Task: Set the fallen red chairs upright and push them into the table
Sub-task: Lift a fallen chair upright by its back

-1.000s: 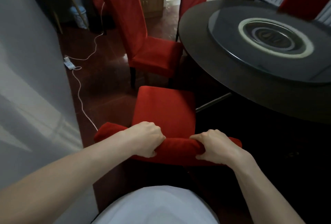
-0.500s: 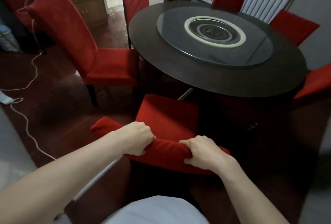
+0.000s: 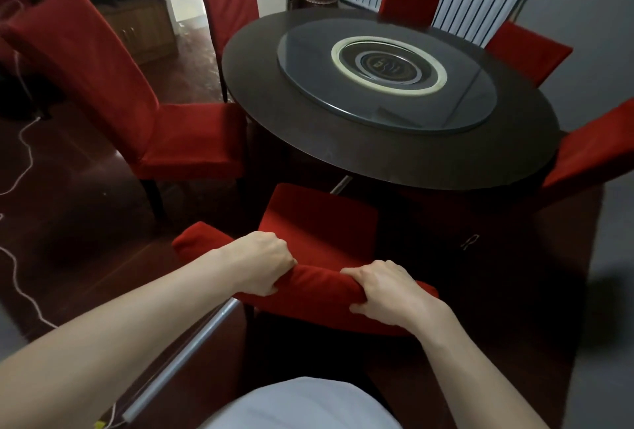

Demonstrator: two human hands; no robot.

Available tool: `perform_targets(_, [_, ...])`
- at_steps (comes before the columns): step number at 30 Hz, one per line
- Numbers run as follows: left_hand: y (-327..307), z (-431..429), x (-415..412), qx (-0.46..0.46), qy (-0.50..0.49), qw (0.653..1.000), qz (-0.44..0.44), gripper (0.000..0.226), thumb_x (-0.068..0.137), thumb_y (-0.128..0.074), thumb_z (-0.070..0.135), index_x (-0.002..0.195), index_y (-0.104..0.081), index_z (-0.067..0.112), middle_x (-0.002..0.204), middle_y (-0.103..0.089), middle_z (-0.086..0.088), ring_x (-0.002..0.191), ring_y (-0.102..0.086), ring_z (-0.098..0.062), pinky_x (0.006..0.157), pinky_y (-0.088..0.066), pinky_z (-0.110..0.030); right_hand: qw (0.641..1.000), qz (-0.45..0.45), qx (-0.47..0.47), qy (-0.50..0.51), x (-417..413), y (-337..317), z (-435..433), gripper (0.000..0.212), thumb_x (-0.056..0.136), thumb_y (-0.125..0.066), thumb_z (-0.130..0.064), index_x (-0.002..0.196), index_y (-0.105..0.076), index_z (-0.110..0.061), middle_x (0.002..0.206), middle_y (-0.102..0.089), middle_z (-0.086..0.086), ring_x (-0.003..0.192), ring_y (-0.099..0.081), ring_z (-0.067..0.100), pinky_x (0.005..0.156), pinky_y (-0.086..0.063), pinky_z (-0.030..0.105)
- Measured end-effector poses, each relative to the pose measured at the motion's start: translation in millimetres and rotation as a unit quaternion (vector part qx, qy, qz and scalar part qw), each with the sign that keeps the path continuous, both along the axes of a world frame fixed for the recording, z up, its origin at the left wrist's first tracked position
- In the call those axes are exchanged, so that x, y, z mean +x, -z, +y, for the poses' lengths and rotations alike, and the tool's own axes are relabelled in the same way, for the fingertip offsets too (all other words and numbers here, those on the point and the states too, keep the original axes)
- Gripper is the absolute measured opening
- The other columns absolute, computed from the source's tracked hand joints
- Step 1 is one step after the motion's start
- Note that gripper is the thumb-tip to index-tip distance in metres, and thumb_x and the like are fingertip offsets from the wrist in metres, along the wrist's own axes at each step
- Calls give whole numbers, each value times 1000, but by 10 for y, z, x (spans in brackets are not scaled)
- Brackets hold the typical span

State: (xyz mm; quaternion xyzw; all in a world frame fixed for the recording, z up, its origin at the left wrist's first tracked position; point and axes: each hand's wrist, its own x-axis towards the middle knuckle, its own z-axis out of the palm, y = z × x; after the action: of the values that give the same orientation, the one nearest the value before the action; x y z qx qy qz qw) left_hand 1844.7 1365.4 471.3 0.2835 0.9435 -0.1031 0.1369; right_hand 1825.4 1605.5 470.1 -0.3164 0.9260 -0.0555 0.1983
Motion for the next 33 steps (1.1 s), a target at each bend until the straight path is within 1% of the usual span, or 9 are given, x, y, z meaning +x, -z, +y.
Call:
perform_targets(6, [-7,-122,-148,5,-21,1000,2,38,84,-62,38,119,-62,23,100,-69,-4,93,-65,-27,79,-51,-35,1000,-4,4,-7,-203,4,-132,28,81,-73,-34,106,-59,-37,91,-69,-11,88,-64,13,80,-50,30])
perform_targets(10, [-9,-195,-252,2,-32,999,7,39,84,-63,37,120,-61,24,100,-69,-3,94,-66,-26,80,-51,-35,1000,4,11,-15,-336,21,-217,29,81,-71,-35,107,-58,-35,94,-70,-7,92,-65,19,84,-52,38])
perform_targets(13, [-14,-252,-339,0,-39,999,14,43,84,-64,38,124,-59,25,101,-69,-4,95,-66,-27,80,-51,-35,1000,12,12,-22,-452,33,-279,31,81,-71,-36,109,-58,-34,94,-70,-7,94,-65,20,85,-52,39])
perform_targets(19, [-24,-382,-577,4,-62,997,40,42,85,-64,38,125,-58,26,103,-69,-3,97,-65,-25,77,-48,-33,999,34,3,-30,-722,54,-421,31,81,-70,-35,111,-58,-34,94,-70,-7,95,-65,22,83,-53,38])
perform_targets(22, [-29,-464,-738,10,-73,996,49,40,86,-63,37,124,-57,26,105,-69,-2,98,-65,-26,78,-48,-34,999,40,-9,-26,-868,72,-494,32,82,-70,-34,111,-58,-35,95,-70,-8,96,-64,21,81,-52,36])
perform_targets(25, [-27,-459,-908,22,-66,996,63,41,85,-64,37,125,-56,27,105,-69,-2,98,-65,-26,78,-47,-34,999,48,-12,-19,-1040,71,-473,32,82,-70,-34,112,-58,-37,96,-69,-9,96,-64,20,79,-49,33])
perform_targets(29, [6,-382,-1125,22,-50,996,70,45,85,-64,38,127,-56,27,106,-69,-2,100,-65,-25,80,-49,-34,999,50,-18,-5,-1239,73,-380,34,83,-70,-34,114,-57,-39,96,-69,-9,95,-64,19,80,-49,33])
perform_targets(33, [12,-348,-1278,28,-44,996,70,44,85,-64,39,127,-56,26,106,-69,-2,100,-65,-25,79,-49,-34,998,64,-18,0,-1400,96,-332,32,82,-71,-34,111,-58,-39,94,-69,-10,94,-64,19,74,-43,31])
